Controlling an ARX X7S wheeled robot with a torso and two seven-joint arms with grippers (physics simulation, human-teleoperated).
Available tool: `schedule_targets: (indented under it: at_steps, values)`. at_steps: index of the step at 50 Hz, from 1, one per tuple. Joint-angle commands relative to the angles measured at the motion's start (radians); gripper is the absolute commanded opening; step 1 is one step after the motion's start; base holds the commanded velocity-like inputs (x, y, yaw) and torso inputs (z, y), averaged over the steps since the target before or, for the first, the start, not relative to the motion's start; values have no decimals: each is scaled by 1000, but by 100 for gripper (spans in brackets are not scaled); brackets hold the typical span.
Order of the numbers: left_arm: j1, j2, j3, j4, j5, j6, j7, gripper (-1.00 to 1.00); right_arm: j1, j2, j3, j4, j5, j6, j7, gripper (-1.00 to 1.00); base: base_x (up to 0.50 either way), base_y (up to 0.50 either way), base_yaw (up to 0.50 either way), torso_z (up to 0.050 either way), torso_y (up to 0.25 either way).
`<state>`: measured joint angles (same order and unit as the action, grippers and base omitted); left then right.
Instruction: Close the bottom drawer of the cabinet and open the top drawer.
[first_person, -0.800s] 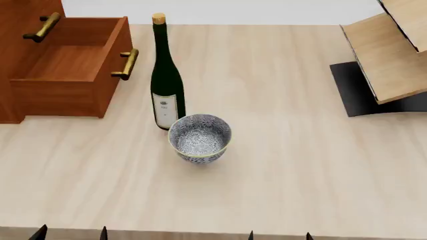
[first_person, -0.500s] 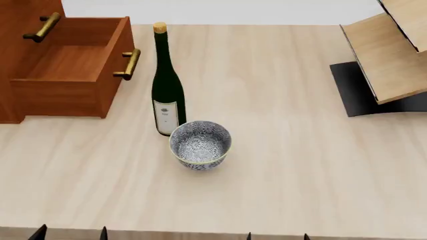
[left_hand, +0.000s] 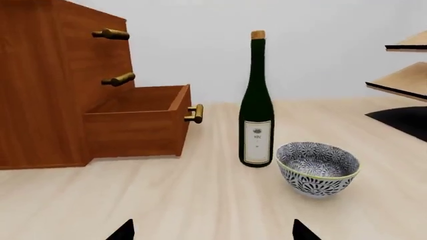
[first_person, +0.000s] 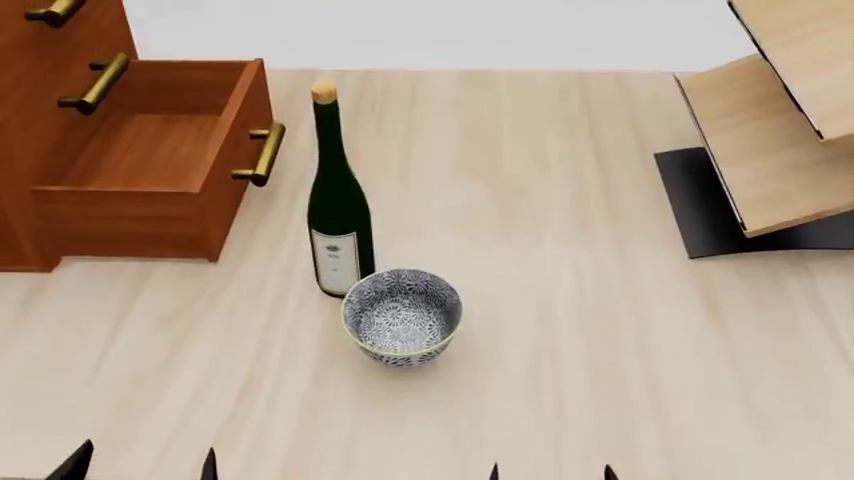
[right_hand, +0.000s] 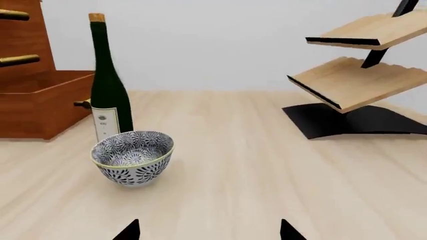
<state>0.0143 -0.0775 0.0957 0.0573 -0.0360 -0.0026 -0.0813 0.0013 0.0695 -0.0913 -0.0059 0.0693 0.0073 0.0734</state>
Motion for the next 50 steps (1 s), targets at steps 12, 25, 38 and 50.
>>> schedule_targets:
  at_steps: [12, 25, 38, 50]
  values:
    - [-5, -38, 23, 170, -39, -97, -29, 100, 31, 47, -34, -131, 16, 99, 34, 100, 0, 0, 0, 50, 0]
    - [-120, -69, 2, 363, -119, -290, -27, 100, 117, 90, -9, -284, 20, 241, 62, 100, 0, 0, 0, 41, 0]
    - [-337, -119, -24, 438, -145, -447, -29, 100, 303, 125, 16, -348, 57, 411, 57, 100, 0, 0, 0, 0, 0]
    - [-560, -140, -38, 462, -176, -574, -32, 100, 466, 141, 41, -353, 88, 519, 60, 100, 0, 0, 0, 0, 0]
